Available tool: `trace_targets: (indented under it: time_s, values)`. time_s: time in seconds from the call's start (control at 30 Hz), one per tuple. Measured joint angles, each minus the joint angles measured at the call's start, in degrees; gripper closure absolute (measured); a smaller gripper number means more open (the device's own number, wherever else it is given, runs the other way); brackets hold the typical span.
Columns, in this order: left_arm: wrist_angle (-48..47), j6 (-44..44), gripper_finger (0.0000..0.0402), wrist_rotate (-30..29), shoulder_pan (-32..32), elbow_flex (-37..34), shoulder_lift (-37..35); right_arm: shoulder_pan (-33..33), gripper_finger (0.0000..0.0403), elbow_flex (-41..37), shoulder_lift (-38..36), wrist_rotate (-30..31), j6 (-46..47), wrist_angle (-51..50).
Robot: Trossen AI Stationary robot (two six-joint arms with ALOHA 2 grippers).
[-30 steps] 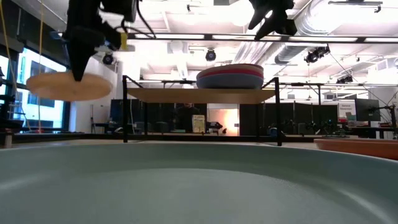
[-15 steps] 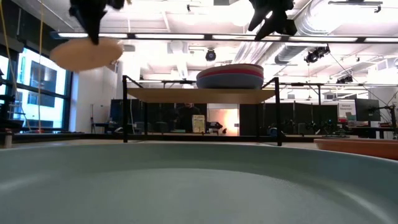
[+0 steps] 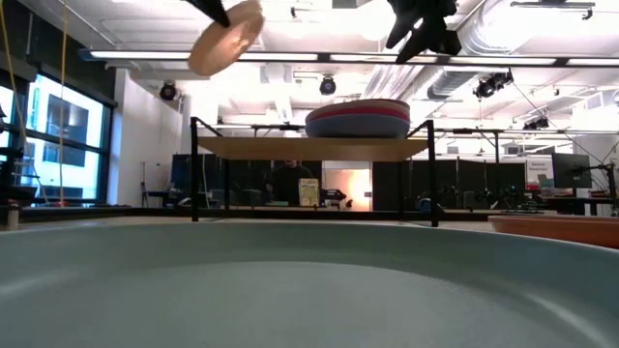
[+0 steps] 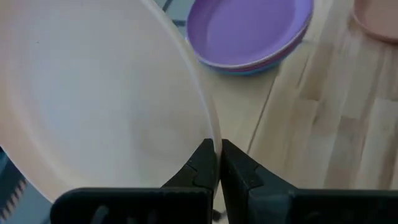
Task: Place and stack plates onto a shelf
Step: Put the light brown plate on the shelf
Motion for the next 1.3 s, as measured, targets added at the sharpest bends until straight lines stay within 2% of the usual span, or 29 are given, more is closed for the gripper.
trace_targets:
  time_s: [0.13, 0.57, 0.73, 0.97, 1.3]
  values:
    - [2.9, 3.9, 0.0401, 2.5, 0.0, 0.0, 2.0, 0.0, 0.0267, 0.0, 0.0, 0.9, 0.0, 0.0]
    - [5.4, 0.4, 0.0401, 7.4, 1.0, 0.0, 11.1, 0.0, 0.0267, 0.0, 0.0, 0.9, -0.2, 0.0]
    - [5.3, 1.7, 0.0401, 7.9, 2.1, 0.0, 14.1, 0.0, 0.0267, 0.0, 0.0, 0.9, -0.2, 0.0]
    - [5.1, 2.2, 0.0401, 11.8, 4.0, 0.0, 16.9, 0.0, 0.0267, 0.0, 0.0, 0.9, -0.2, 0.0]
    - [0.3, 3.5, 0.0401, 12.7, 6.4, 0.0, 19.3, 0.0, 0.0267, 0.0, 0.0, 0.7, -0.2, 0.0]
